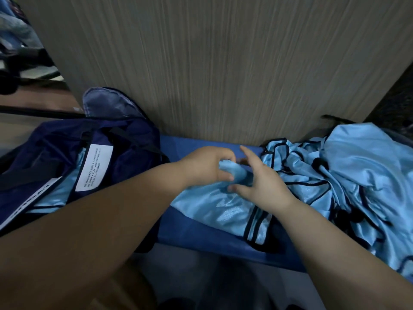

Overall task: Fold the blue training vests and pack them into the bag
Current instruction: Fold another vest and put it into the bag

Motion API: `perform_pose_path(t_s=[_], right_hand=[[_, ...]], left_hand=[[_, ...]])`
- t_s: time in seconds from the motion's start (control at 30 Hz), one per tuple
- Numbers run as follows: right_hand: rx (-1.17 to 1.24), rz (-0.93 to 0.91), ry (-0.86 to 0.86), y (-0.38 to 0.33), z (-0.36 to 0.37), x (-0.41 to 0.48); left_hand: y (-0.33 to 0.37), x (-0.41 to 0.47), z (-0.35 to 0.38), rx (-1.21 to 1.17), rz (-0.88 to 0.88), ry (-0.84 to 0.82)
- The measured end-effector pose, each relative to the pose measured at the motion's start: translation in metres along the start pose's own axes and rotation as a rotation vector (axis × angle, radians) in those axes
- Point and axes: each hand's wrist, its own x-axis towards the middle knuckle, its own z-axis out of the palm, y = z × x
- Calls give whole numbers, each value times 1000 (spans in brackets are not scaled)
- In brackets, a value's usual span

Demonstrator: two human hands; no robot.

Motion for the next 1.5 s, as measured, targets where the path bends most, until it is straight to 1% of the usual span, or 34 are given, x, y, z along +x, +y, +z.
perform_pose_path(t_s=[0.03,0.1,0.13,0.17,0.2,0.23,0.3,0.33,0.37,0.43,0.5,0.57,0.63,0.7,0.77,0.83,0.87,0.9,0.93,0.97,1.03,1.07,1.1,1.13,1.2,1.3,1.43,1.5], right_hand=[[60,15,-3,-1,-1,1],[195,35,-12,-4,-6,2],[269,49,-20,-5,-10,2],[327,56,-21,-6,-13,1],[371,66,-12,-7,-16,1],[414,78,6,-8,-19,1],[495,101,64,-8,-26,3],[533,112,99,-7,-29,4],[563,123,133,-7,-31,4],[586,134,196,-6,-33,5],[623,132,263,-6,-35,8],[708,103,351,-9,-38,13],[773,30,441,-13,-43,18],[795,-66,486,-14,-49,22],[779,-159,474,-12,-53,24],[714,-224,412,-6,-54,22],[660,-230,360,-4,-54,19],[572,-214,282,-1,-53,15],[449,-175,162,3,-51,11],[302,-120,8,9,-47,7],[58,-15,-305,19,-34,-1],[-19,21,-410,23,-29,-5],[-61,39,-471,25,-26,-7],[-80,47,-500,26,-24,-9],[-81,41,-524,24,-25,-12],[-70,53,-540,21,-29,-17],[-55,78,-535,20,-31,-20],[-71,72,-563,20,-32,-20]], left_hand=[[4,-1,0,-55,42,26],[9,-5,-1,-184,90,138],[10,-8,-2,-248,77,181],[8,-10,-3,-297,35,177],[6,-14,-5,-327,-26,115],[1,-17,-6,-329,-85,16],[-11,-22,-8,-314,-140,-171],[-16,-24,-8,-309,-155,-211],[-18,-25,-9,-293,-177,-206],[-18,-23,-13,-248,-205,-87],[-14,-17,-23,-259,-188,62],[-4,-9,-36,-345,-120,172],[6,-3,-51,-369,4,300],[14,1,-63,-254,178,459],[20,-3,-67,-57,366,592],[17,-12,-61,108,493,650],[10,-17,-53,169,525,651],[-1,-21,-43,220,525,622],[-13,-26,-31,266,490,547],[-28,-30,-17,305,428,430],[-50,-42,9,357,289,127],[-56,-49,21,348,238,4],[-59,-53,30,315,205,-64],[-60,-57,36,271,190,-87],[-57,-60,39,223,196,-72],[-54,-60,33,271,177,-82],[-48,-64,27,253,154,-174],[-42,-67,23,228,87,-269]])
